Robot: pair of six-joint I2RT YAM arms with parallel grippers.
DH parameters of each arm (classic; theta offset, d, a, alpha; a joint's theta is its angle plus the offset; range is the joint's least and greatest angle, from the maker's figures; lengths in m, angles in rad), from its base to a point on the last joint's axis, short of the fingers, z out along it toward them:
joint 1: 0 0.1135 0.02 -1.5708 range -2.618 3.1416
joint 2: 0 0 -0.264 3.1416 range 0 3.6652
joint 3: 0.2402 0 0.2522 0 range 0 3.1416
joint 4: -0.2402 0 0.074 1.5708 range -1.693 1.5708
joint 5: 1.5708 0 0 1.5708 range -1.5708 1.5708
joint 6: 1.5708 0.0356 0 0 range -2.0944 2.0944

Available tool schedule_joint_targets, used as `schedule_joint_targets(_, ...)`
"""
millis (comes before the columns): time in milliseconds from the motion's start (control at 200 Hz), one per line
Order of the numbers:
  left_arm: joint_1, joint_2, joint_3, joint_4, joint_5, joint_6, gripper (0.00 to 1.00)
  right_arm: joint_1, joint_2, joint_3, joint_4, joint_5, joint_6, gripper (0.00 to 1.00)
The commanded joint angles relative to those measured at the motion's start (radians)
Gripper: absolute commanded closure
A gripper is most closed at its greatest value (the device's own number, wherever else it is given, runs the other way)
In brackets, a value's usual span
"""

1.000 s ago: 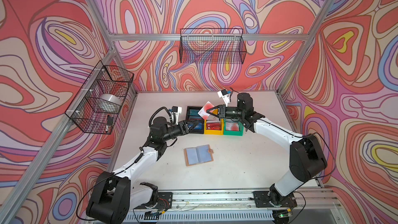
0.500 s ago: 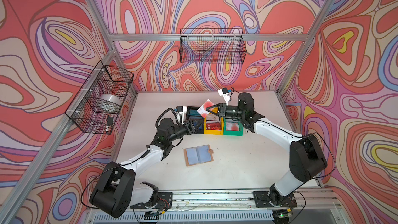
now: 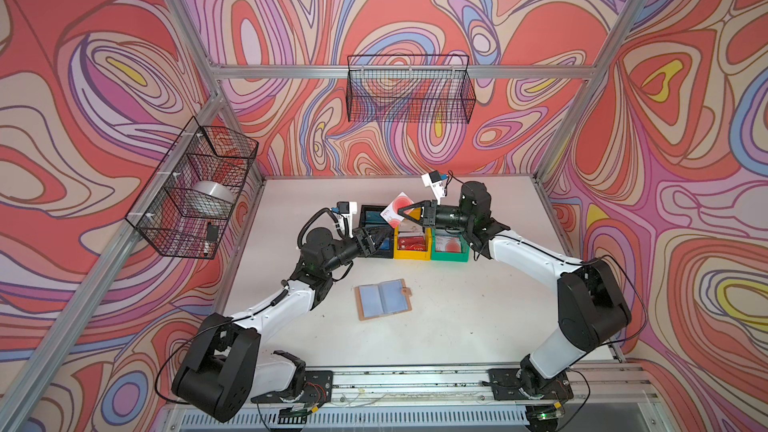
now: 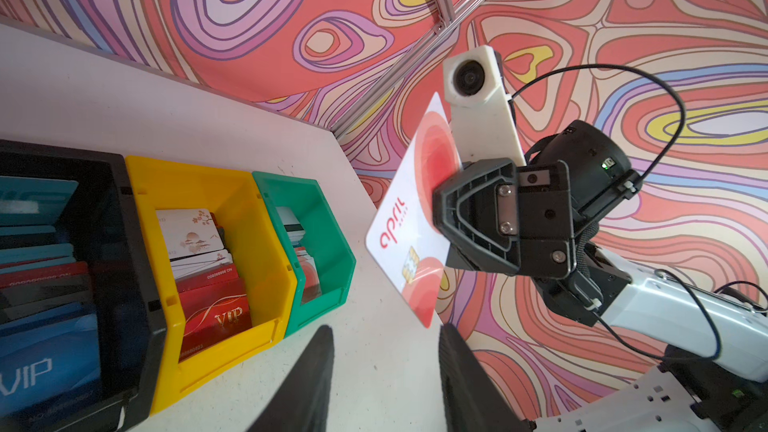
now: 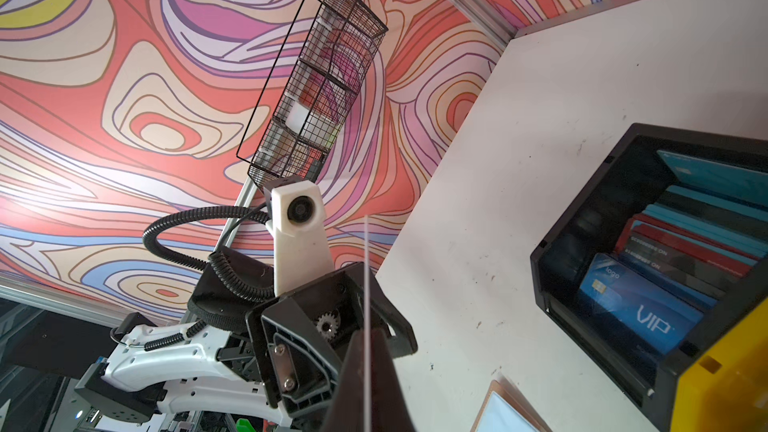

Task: Take the credit cards out of the card holder

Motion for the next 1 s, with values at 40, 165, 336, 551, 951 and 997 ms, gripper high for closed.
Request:
schedule_joint_targets(40,-0.004,0.003,0.012,0.084,-0.009,-0.017,0.55,0.0,-0.017,-0.01,0.047,-0.02,0.016,1.0)
schedule_joint_targets(165,-0.007,0.02,0.014,0.128,-0.007,-0.037,0.54,-0.001,-0.016,-0.009,0.053,-0.024,0.017,1.0)
schedule_joint_targets(336,-0.008,0.044,0.024,0.173,0.0,-0.056,0.53,0.001,-0.014,-0.008,0.064,-0.026,0.022,1.0)
schedule_joint_targets(551,-0.009,0.057,0.027,0.185,-0.005,-0.064,0.53,0.006,-0.009,-0.006,0.068,-0.029,0.025,1.0)
schedule_joint_targets(951,-0.013,0.065,0.041,0.214,-0.012,-0.074,0.57,0.022,0.009,-0.019,0.118,-0.025,0.043,1.0)
schedule_joint_targets(997,-0.015,0.066,0.043,0.215,-0.014,-0.077,0.6,0.022,0.01,-0.021,0.127,-0.024,0.049,1.0)
